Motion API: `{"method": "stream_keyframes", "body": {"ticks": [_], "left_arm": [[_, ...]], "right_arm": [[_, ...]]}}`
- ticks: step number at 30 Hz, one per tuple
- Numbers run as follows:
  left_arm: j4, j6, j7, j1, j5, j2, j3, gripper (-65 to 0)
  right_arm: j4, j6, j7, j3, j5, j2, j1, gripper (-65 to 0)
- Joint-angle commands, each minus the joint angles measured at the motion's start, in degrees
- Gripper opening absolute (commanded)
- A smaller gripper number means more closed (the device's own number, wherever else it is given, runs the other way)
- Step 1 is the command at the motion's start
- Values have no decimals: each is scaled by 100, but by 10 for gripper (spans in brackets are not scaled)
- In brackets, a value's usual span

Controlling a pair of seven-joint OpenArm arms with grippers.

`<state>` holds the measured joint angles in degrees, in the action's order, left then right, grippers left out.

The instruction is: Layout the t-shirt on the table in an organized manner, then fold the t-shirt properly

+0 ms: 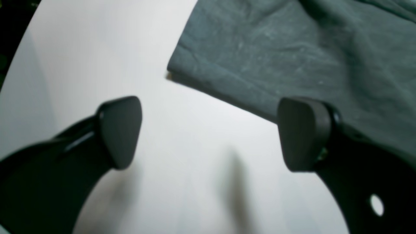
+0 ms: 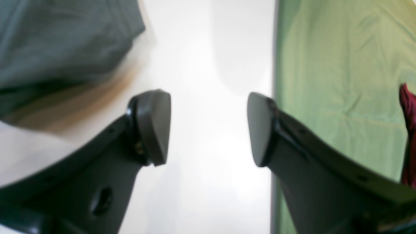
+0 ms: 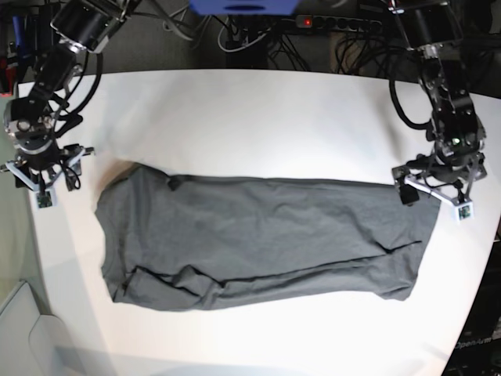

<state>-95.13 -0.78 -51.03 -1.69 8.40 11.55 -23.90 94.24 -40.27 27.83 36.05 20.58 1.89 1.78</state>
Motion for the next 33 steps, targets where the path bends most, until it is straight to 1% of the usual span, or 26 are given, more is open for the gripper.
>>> {"method": "stream_keyframes", "body": {"ticks": [1, 5, 7, 10, 13, 16, 21, 24, 33], "left_arm": [[-144, 3, 105, 103, 17, 71, -14, 0], [-144, 12, 105, 103, 17, 62, -155, 0], [-144, 29, 105, 103, 17, -52, -313, 0], [-144, 56, 105, 103, 26, -87, -454, 0], [-144, 355, 105, 103, 26, -87, -498, 0], [-144, 469, 105, 103, 26, -87, -498, 0], [-144, 469, 105, 51, 26, -96, -498, 0], [-144, 469, 105, 42, 26, -166, -498, 0], [-144, 469, 105, 33, 26, -166, -498, 0]], "right_arm": [[110, 27, -124, 21, -75, 114, 81, -273], [102, 27, -124, 21, -75, 132, 72, -273], [84, 27, -124, 21, -75, 141, 72, -273], [84, 27, -124, 21, -75, 141, 72, -273], [84, 27, -124, 21, -75, 141, 72, -273], [75, 27, -124, 21, -75, 141, 72, -273], [75, 27, -124, 21, -75, 141, 72, -273], [75, 27, -124, 21, -75, 141, 72, -273], [75, 27, -124, 21, -67, 141, 64, -273]]}}
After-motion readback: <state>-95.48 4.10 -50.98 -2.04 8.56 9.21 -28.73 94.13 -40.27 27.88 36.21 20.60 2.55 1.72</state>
